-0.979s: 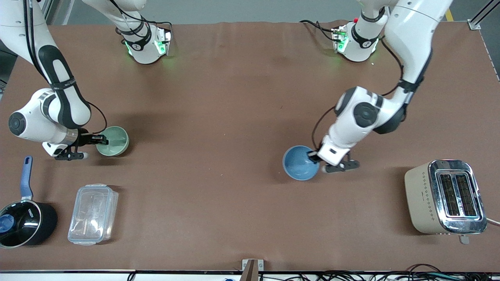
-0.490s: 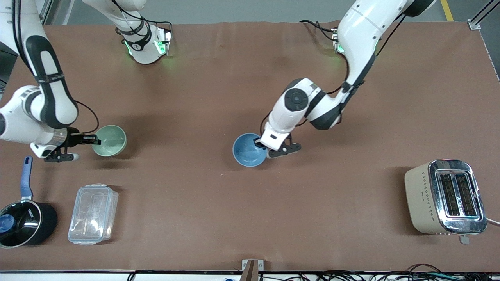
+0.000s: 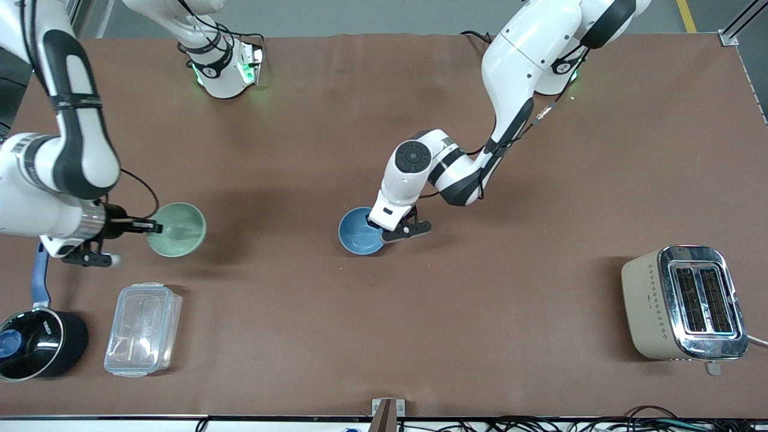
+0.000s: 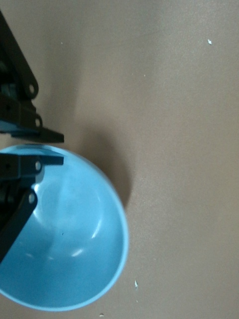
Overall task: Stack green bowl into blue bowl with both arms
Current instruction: 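Carry the blue bowl with the left gripper toward the green bowl, then release the blue bowl while the right gripper lifts the green bowl over it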
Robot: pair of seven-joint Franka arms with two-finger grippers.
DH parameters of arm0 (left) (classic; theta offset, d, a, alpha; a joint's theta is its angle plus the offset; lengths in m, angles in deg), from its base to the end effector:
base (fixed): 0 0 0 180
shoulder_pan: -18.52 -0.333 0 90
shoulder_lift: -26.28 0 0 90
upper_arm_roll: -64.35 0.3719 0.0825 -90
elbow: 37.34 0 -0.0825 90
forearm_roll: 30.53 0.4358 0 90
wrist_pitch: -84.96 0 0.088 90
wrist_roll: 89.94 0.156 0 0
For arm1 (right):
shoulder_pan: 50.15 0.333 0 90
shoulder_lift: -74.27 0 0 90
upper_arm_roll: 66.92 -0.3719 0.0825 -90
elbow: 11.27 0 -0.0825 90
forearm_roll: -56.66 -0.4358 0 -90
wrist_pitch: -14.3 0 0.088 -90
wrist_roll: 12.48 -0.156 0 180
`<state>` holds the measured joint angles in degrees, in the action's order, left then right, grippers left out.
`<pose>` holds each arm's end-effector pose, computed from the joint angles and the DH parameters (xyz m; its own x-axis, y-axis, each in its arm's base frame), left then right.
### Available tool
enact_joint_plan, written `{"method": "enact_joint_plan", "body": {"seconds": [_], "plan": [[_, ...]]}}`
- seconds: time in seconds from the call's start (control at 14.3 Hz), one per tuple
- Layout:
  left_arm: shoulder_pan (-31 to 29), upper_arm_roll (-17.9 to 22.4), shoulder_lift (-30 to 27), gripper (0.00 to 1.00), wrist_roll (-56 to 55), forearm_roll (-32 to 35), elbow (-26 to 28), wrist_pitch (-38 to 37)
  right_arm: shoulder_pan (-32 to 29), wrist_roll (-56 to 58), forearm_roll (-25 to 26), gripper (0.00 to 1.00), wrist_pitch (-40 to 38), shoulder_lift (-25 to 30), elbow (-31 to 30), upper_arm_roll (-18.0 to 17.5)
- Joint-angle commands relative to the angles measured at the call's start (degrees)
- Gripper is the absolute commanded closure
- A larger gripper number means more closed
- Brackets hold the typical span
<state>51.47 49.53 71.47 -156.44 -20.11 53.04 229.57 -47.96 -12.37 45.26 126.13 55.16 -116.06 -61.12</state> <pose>0.5609 -0.5721 0.1589 0.9603 0.2775 0.0275 0.2673 -0.9440 0.1933 0.6623 -0.0165 0.3140 0.9682 -0.1345 -0.2109 -0.1645 -0.9775 -0.1321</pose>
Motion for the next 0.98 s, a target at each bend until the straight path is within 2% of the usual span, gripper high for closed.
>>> {"method": "enact_joint_plan", "body": {"seconds": [0.0,0.21,0.42,0.49,0.7,0.91], "plan": [[-0.08,1.02,-1.15,0.0,-0.91,1.54,-2.05,-1.16,6.76,-9.84,-1.35,0.96,-0.47,0.65,1.95,0.45],[-3.32,2.25,-7.37,0.0,0.57,1.71,-2.4,-7.2,12.82,-16.78,-1.7,0.96,0.06,0.47,3.71,0.36],[-9.73,1.38,-14.67,0.0,6.97,0.75,-4.24,-18.1,20.03,-21.63,-8.27,0.96,1.98,0.39,3.72,0.54],[-12.1,1.29,-17.39,0.0,9.61,-0.3,-4.34,-20.74,22.05,-23.12,-8.73,0.96,3.21,0.21,3.63,0.45],[-17.81,1.55,-23.11,0.0,16.55,-1.98,-4.25,-26.02,29.52,-31.89,-8.82,0.96,11.19,-3.12,3.63,0.45],[-24.4,1.46,-28.74,0.0,30.85,-2.07,-4.25,-33.66,34.28,-37.18,-8.73,0.96,17.89,-6.55,3.28,0.53]]}}
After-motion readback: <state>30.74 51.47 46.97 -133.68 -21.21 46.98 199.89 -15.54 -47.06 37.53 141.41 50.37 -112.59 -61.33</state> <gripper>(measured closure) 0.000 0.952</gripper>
